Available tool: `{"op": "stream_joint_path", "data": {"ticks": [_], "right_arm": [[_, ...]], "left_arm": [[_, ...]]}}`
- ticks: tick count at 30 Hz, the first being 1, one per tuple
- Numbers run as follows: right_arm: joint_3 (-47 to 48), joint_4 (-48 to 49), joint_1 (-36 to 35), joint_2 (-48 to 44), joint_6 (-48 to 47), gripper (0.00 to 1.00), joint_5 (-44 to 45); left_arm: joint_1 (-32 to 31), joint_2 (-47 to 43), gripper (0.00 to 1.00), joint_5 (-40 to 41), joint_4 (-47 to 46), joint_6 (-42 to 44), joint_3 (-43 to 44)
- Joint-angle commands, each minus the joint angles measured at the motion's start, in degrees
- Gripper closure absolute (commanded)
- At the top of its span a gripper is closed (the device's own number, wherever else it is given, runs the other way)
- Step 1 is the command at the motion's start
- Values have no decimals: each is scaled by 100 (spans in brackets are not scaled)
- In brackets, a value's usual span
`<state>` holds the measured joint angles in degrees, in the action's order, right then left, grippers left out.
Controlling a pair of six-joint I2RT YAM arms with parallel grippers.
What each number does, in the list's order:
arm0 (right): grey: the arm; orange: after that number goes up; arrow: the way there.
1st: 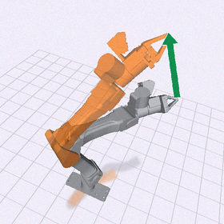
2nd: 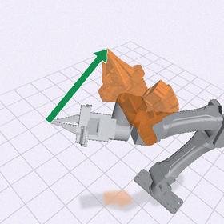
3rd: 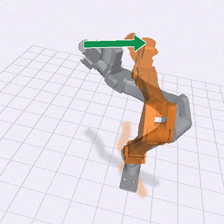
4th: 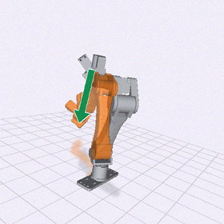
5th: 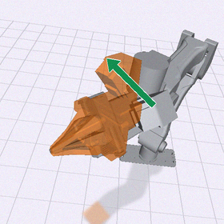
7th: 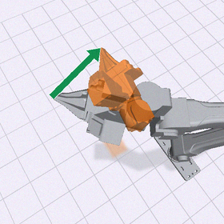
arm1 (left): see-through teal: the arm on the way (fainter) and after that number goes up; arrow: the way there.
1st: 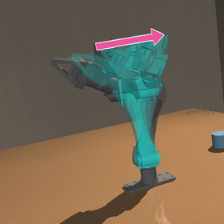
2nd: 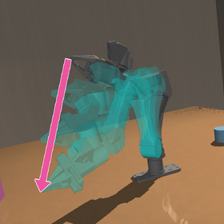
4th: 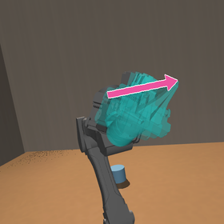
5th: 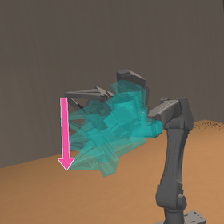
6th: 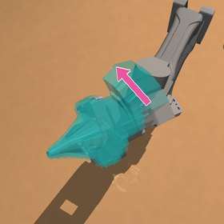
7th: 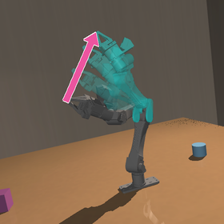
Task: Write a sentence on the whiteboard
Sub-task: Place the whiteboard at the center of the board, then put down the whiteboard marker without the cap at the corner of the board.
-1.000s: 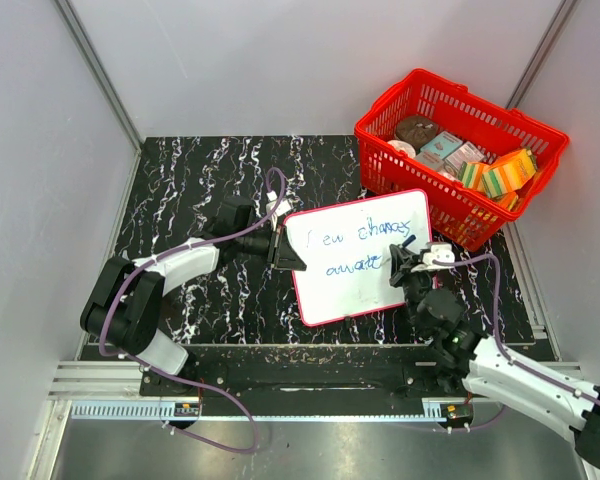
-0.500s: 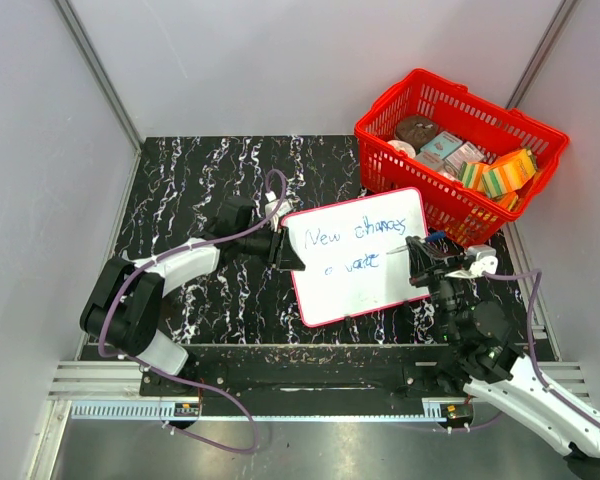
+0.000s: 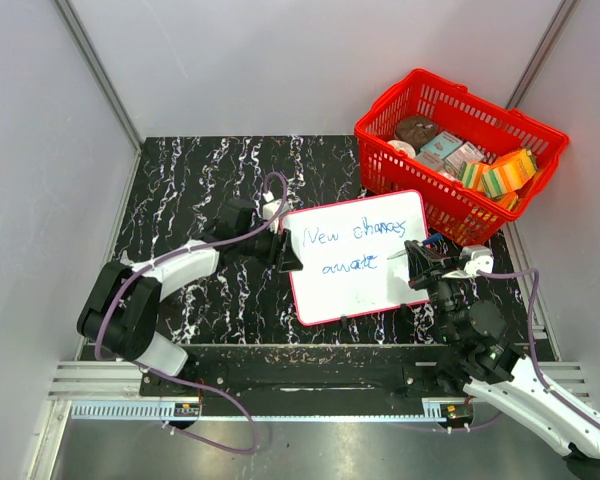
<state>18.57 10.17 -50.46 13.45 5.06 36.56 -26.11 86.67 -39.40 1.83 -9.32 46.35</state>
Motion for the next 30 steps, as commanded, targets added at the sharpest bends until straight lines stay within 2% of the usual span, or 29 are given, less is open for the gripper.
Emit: {"op": "stream_joint_path", "data": {"ticks": [1, 5, 8, 13, 14, 17, 18, 23, 26, 30], "right_arm": [[103, 11, 36, -45, 21, 100, 106], [94, 2, 36, -44, 30, 100, 141], [94, -7, 36, -53, -22, 100, 89], [129, -24, 36, -45, -40, 100, 80], [147, -42, 36, -45, -40, 100, 88], [165, -68, 36, -44, -5, 100, 62], [156, -77, 36, -36, -5, 100, 54], [200, -77, 36, 43, 65, 100, -34], [305, -33, 36, 254, 56, 100, -122], [472, -7, 36, 719, 118, 100, -236]], "left_arm": [[9, -353, 39, 565, -165, 229, -73], [18, -642, 33, 810, -112, 203, -187], [18, -1011, 22, 1275, -103, 124, -362], [18, -1837, 17, 2733, 335, -174, -530], [9, -1995, 10, 2944, 345, -262, -696], [9, -2864, 3, 3718, 196, -658, -1161], [9, -3406, 1, 3929, 117, -737, -1285], [-8, -5314, 1, 4642, 195, -1115, -1848], [-8, -5783, 1, 4766, 581, -1107, -1770], [-8, -5802, 1, 4661, 968, -1072, -1585]]}}
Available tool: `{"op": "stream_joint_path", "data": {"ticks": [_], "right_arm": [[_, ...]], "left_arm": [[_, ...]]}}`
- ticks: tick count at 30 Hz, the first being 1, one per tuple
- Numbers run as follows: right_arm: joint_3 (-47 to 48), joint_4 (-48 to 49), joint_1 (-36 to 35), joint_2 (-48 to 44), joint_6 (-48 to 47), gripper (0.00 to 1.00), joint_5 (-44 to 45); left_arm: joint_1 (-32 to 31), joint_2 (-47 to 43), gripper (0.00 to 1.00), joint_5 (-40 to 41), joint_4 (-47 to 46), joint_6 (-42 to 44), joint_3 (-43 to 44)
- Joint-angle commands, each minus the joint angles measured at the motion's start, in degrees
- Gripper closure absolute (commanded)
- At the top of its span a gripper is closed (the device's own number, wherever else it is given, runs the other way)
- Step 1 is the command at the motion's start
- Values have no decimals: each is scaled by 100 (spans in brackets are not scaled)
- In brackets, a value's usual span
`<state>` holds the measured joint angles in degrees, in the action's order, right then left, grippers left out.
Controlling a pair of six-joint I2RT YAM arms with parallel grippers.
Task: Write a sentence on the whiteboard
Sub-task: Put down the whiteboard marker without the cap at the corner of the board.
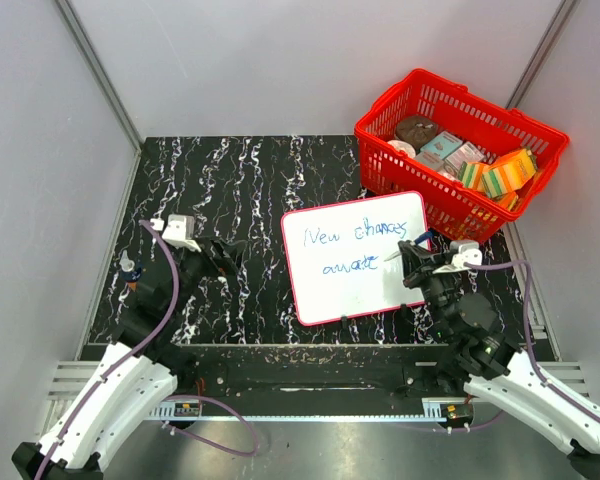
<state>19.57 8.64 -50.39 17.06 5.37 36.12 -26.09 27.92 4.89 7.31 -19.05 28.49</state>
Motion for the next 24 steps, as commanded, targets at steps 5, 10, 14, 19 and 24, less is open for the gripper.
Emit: {"op": "stream_joint_path", "data": {"ticks": [5, 10, 14, 19, 24], "right_arm": [[521, 348, 29, 815, 298, 100, -649], [959, 629, 29, 1606, 623, 100, -1744], [1732, 674, 29, 3166, 1027, 100, -2810], [2865, 735, 29, 4787, 1748, 100, -4389], [3675, 674, 29, 6404, 2555, 100, -5578]], "left_arm": [[-11, 327, 1, 74, 412, 6, 359], [-11, 293, 1, 57, 455, 77, 604], [-11, 231, 1, -14, 648, 208, 1000], [-11, 468, 1, -181, 1158, 446, 1999], [-11, 469, 1, 346, 1291, 446, 2573]]}}
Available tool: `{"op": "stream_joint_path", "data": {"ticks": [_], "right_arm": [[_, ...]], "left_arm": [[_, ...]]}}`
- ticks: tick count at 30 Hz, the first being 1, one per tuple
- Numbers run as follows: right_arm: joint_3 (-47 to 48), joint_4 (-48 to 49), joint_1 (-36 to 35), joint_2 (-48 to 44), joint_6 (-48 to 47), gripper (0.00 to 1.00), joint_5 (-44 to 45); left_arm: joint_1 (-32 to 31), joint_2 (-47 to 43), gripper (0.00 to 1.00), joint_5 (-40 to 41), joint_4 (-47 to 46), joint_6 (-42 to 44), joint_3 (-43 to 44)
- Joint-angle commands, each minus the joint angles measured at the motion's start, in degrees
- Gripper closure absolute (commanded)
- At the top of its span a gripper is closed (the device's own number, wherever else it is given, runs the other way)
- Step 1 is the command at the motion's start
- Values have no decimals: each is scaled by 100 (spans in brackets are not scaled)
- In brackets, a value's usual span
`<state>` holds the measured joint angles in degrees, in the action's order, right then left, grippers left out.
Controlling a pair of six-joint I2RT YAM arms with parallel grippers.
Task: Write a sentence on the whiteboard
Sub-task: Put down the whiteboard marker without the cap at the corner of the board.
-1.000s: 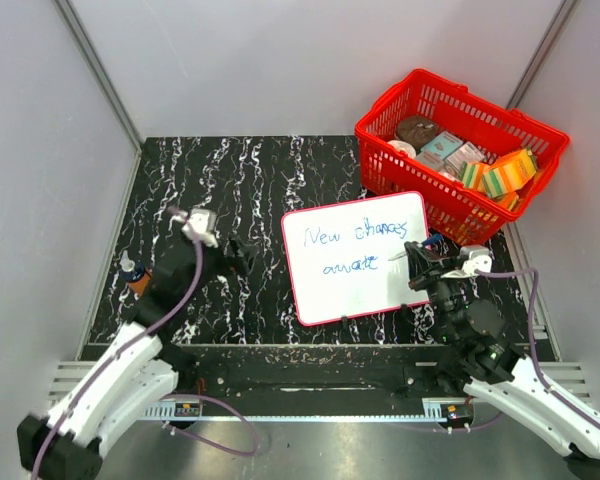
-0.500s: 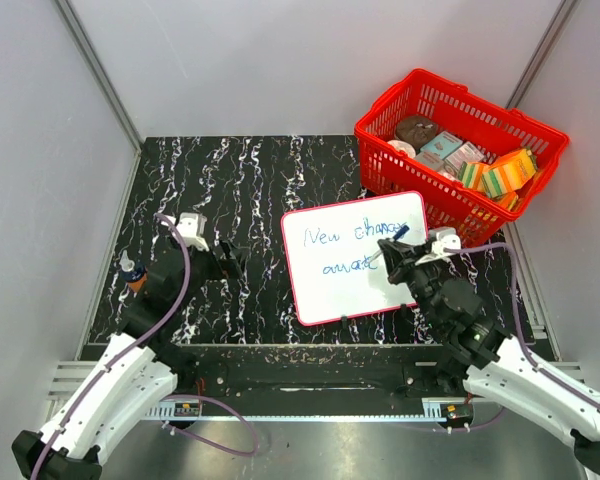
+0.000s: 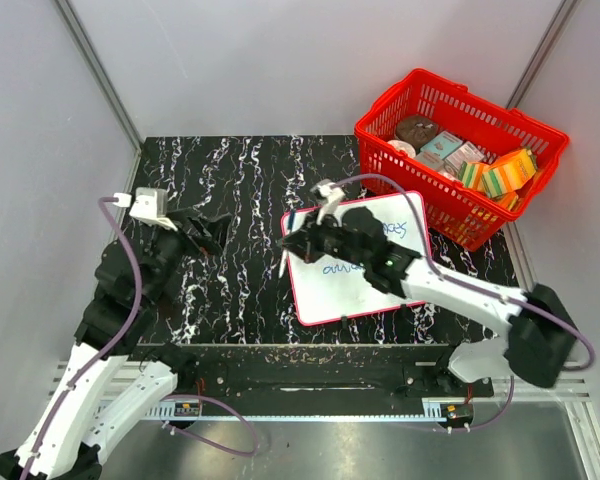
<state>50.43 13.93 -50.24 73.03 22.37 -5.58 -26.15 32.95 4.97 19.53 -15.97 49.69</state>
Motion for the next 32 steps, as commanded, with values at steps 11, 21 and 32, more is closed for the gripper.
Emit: {"op": "stream_joint_path", "data": {"ticks": [11, 21, 32], "right_arm": [[1750, -839, -74, 2592, 1323, 79, -1745], [1812, -919, -74, 2347, 1358, 22, -1129], [1250, -49, -74, 1276, 1410, 0, -1077]], "left_arm": [[-4, 238, 1, 66, 183, 234, 726], [-4, 194, 1, -242, 280, 287, 612], [-4, 19, 1, -418, 104, 226, 357]]}}
